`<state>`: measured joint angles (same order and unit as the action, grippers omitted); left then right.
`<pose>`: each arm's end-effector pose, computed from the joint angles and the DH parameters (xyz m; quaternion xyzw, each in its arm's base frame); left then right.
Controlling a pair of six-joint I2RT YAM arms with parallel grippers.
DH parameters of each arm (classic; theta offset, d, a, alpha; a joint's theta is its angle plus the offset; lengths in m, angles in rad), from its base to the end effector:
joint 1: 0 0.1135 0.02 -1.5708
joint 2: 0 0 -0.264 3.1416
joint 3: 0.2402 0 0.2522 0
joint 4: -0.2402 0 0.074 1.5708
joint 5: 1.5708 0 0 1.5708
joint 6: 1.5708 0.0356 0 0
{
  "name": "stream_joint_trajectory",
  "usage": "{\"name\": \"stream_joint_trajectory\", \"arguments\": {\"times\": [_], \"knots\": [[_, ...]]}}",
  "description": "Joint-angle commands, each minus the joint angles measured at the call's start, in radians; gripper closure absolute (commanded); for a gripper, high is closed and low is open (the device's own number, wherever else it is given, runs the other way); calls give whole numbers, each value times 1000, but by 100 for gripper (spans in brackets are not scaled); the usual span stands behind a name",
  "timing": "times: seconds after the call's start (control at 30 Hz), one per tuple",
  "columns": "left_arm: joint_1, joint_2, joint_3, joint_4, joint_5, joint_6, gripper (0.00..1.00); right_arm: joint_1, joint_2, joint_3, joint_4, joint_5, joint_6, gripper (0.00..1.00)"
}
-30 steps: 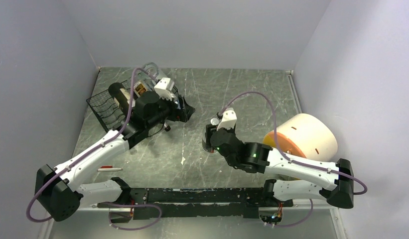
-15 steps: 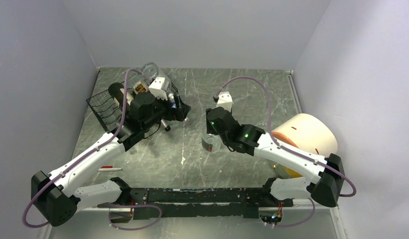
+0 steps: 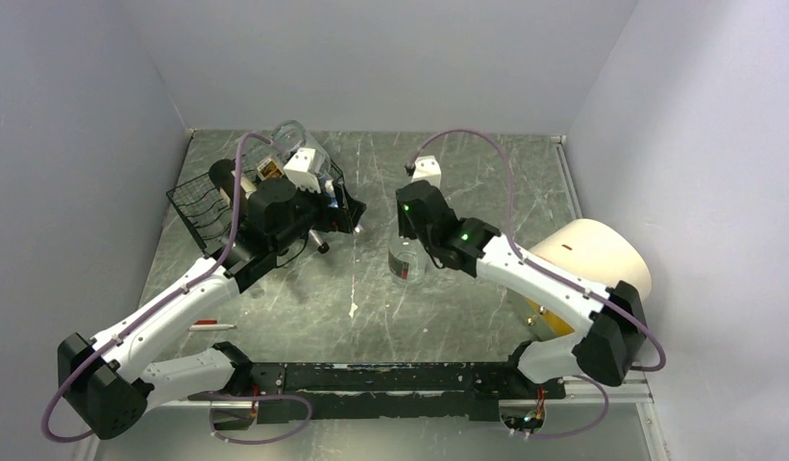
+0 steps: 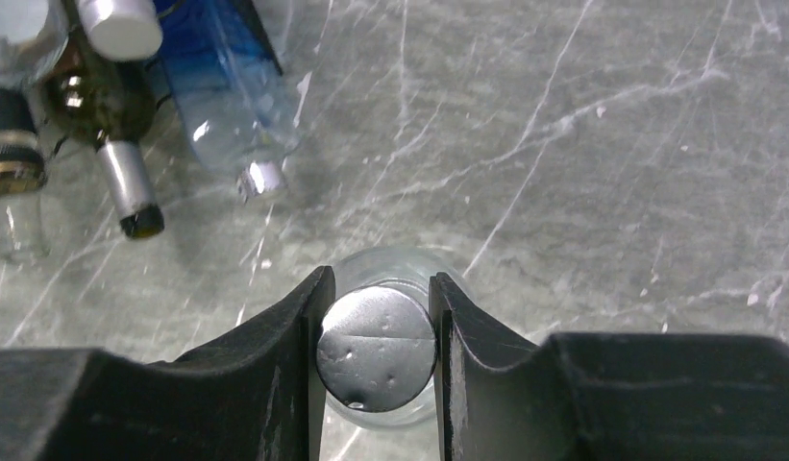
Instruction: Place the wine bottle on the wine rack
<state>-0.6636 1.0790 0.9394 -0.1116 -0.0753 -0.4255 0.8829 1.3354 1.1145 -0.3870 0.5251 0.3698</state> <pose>0.2004 -0.1533 0.3443 0.0709 0.7867 -0.2919 0.5393 0.2021 0.2178 0.3152 -0.1009 0.8584 0.0758 0.4972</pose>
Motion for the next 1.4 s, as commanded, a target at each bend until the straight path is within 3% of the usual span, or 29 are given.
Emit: {"name": "stream_joint_trajectory", "arguments": {"times": [0.0, 0.33, 0.53, 0.73, 0.93, 1.17, 1.37], "knots": [[9, -15, 16, -2, -4, 7, 6, -84, 64, 90, 156, -27, -53, 100], [10, -41, 8, -19, -4, -5, 6, -144, 140, 104, 515, -25, -202, 100], [11, -53, 3, -20, 3, -13, 6, -144, 86, -73, 699, -70, -236, 100], [10, -74, -8, -7, 8, -9, 6, -142, -54, -289, 676, -110, -138, 100], [10, -67, -16, 3, 16, -12, 6, -141, -173, -414, 490, -114, -21, 100], [10, -40, -14, 10, 23, -11, 6, -141, -232, -345, 93, -130, 98, 100], [10, -28, -15, 19, 35, 0, 6, -142, -248, -293, -62, -233, 107, 100]]}}
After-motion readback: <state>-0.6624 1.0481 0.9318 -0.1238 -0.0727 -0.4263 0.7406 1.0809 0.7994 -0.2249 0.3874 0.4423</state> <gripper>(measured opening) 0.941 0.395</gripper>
